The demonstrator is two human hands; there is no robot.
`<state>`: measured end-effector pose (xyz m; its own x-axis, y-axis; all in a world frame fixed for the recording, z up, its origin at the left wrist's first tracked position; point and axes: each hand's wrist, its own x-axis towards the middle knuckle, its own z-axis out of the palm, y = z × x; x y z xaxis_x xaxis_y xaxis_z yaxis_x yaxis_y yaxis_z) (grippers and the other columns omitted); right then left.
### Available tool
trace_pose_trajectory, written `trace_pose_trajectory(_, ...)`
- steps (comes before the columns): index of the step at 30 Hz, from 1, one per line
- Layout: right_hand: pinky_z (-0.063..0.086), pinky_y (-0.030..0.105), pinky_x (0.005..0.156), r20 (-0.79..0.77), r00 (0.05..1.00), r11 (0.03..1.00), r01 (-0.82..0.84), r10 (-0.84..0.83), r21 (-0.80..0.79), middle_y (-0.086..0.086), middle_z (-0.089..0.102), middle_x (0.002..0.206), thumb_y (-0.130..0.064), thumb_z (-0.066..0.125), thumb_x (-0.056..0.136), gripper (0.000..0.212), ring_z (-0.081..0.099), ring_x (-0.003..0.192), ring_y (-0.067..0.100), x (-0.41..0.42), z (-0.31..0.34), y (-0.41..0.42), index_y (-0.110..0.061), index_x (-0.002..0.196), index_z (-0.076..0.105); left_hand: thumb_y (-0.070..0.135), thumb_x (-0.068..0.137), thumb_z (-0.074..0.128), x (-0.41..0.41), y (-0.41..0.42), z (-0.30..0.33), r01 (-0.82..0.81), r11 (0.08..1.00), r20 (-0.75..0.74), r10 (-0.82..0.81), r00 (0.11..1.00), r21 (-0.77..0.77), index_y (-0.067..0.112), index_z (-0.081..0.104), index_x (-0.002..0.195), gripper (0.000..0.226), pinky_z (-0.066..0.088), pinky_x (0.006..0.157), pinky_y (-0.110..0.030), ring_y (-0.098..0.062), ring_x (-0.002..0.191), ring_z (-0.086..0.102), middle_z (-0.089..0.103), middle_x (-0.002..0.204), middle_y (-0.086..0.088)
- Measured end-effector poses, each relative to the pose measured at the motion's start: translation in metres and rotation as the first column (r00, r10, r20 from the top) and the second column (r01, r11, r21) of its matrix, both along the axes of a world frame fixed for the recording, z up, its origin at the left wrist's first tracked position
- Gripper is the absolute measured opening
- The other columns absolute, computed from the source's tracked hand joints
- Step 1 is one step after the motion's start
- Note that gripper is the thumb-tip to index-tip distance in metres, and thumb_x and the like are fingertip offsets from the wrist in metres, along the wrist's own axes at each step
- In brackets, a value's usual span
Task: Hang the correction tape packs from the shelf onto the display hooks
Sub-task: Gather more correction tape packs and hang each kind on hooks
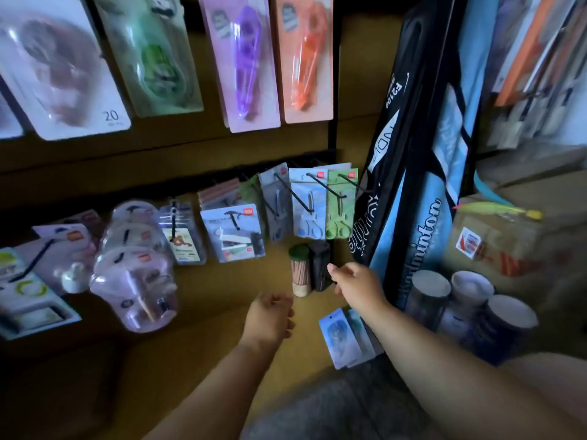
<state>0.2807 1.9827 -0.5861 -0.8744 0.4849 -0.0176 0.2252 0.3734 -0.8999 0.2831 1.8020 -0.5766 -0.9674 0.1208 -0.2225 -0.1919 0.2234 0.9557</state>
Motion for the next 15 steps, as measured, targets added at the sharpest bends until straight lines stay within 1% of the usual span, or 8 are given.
trace_pose_trajectory(4, 0.039, 0.032, 0.063, 0.199, 0.979, 0.998, 0.027, -0.039, 0.062, 0.002, 0.053, 0.059, -0.045, 0.055, 0.090, 0.045, 0.056, 0.071, 0.026, -0.004, -0.043, 0.016, -0.014, 0.059, 0.049, 0.020, 0.097, 0.055, -0.004, 0.010, -0.028, 0.013, 0.998, 0.069, -0.008, 0.998, -0.067, 0.011, 0.057, 0.086, 0.014, 0.041, 0.042, -0.020, -0.015, 0.050, 0.050, 0.056, 0.069, -0.004)
trace_pose_trajectory(6, 0.043, 0.032, 0.067, 0.281, 0.959, 0.998, 0.033, -0.045, 0.047, 0.001, 0.056, 0.058, -0.044, 0.053, 0.092, 0.044, 0.059, 0.072, 0.027, -0.007, -0.062, 0.026, -0.014, 0.060, 0.052, 0.021, 0.097, 0.056, -0.007, 0.015, -0.039, 0.038, 0.994, 0.097, -0.028, 0.995, -0.104, 0.009, 0.058, 0.092, 0.013, 0.041, 0.044, -0.022, -0.016, 0.051, 0.051, 0.057, 0.071, -0.005)
trace_pose_trajectory(7, 0.046, 0.033, 0.067, 0.310, 0.949, 0.999, 0.047, -0.051, 0.021, 0.003, 0.059, 0.058, -0.043, 0.053, 0.092, 0.042, 0.062, 0.070, 0.027, -0.008, -0.071, 0.031, -0.013, 0.063, 0.056, 0.021, 0.097, 0.056, -0.009, 0.016, -0.045, 0.049, 0.991, 0.107, -0.035, 0.994, -0.126, 0.008, 0.059, 0.095, 0.014, 0.041, 0.046, -0.023, -0.016, 0.053, 0.052, 0.058, 0.072, -0.006)
trace_pose_trajectory(9, 0.046, 0.029, 0.057, 0.341, 0.936, 0.993, 0.111, -0.088, -0.049, 0.004, 0.060, 0.054, -0.041, 0.053, 0.092, 0.039, 0.061, 0.055, 0.022, -0.011, -0.091, 0.040, -0.008, 0.073, 0.062, 0.021, 0.097, 0.056, -0.013, 0.019, -0.056, 0.067, 0.983, 0.127, -0.046, 0.991, -0.172, 0.007, 0.060, 0.099, 0.015, 0.043, 0.049, -0.024, -0.017, 0.055, 0.054, 0.059, 0.074, -0.006)
trace_pose_trajectory(11, 0.042, 0.026, 0.050, 0.376, 0.918, 0.984, 0.167, -0.129, -0.070, 0.000, 0.056, 0.040, -0.041, 0.052, 0.091, 0.042, 0.055, 0.045, 0.017, -0.016, -0.109, 0.047, -0.007, 0.070, 0.063, 0.021, 0.097, 0.056, -0.018, 0.021, -0.067, 0.084, 0.977, 0.152, -0.054, 0.987, -0.197, 0.006, 0.060, 0.101, 0.016, 0.044, 0.050, -0.025, -0.017, 0.057, 0.055, 0.060, 0.076, -0.006)
trace_pose_trajectory(12, 0.044, 0.028, 0.053, 0.393, 0.909, 0.981, 0.179, -0.138, -0.071, 0.000, 0.054, 0.036, -0.042, 0.051, 0.091, 0.045, 0.055, 0.046, 0.018, -0.018, -0.118, 0.050, -0.007, 0.065, 0.061, 0.021, 0.097, 0.056, -0.020, 0.023, -0.072, 0.092, 0.974, 0.167, -0.057, 0.984, -0.207, 0.006, 0.060, 0.101, 0.017, 0.044, 0.051, -0.025, -0.017, 0.057, 0.055, 0.061, 0.077, -0.006)
trace_pose_trajectory(13, 0.046, 0.031, 0.060, 0.405, 0.903, 0.979, 0.187, -0.142, -0.075, 0.001, 0.056, 0.039, -0.042, 0.051, 0.091, 0.046, 0.057, 0.051, 0.022, -0.021, -0.126, 0.053, -0.007, 0.063, 0.060, 0.021, 0.097, 0.056, -0.023, 0.024, -0.078, 0.098, 0.971, 0.183, -0.058, 0.981, -0.216, 0.005, 0.060, 0.102, 0.017, 0.044, 0.051, -0.025, -0.017, 0.057, 0.055, 0.061, 0.078, -0.007)
trace_pose_trajectory(15, 0.047, 0.036, 0.071, 0.420, 0.895, 0.974, 0.207, -0.152, -0.088, 0.010, 0.061, 0.065, -0.041, 0.053, 0.090, 0.040, 0.057, 0.067, 0.027, -0.028, -0.146, 0.058, -0.007, 0.070, 0.058, 0.020, 0.097, 0.055, -0.029, 0.027, -0.089, 0.109, 0.968, 0.212, -0.060, 0.975, -0.228, 0.004, 0.060, 0.103, 0.017, 0.043, 0.051, -0.025, -0.018, 0.058, 0.055, 0.061, 0.079, -0.007)
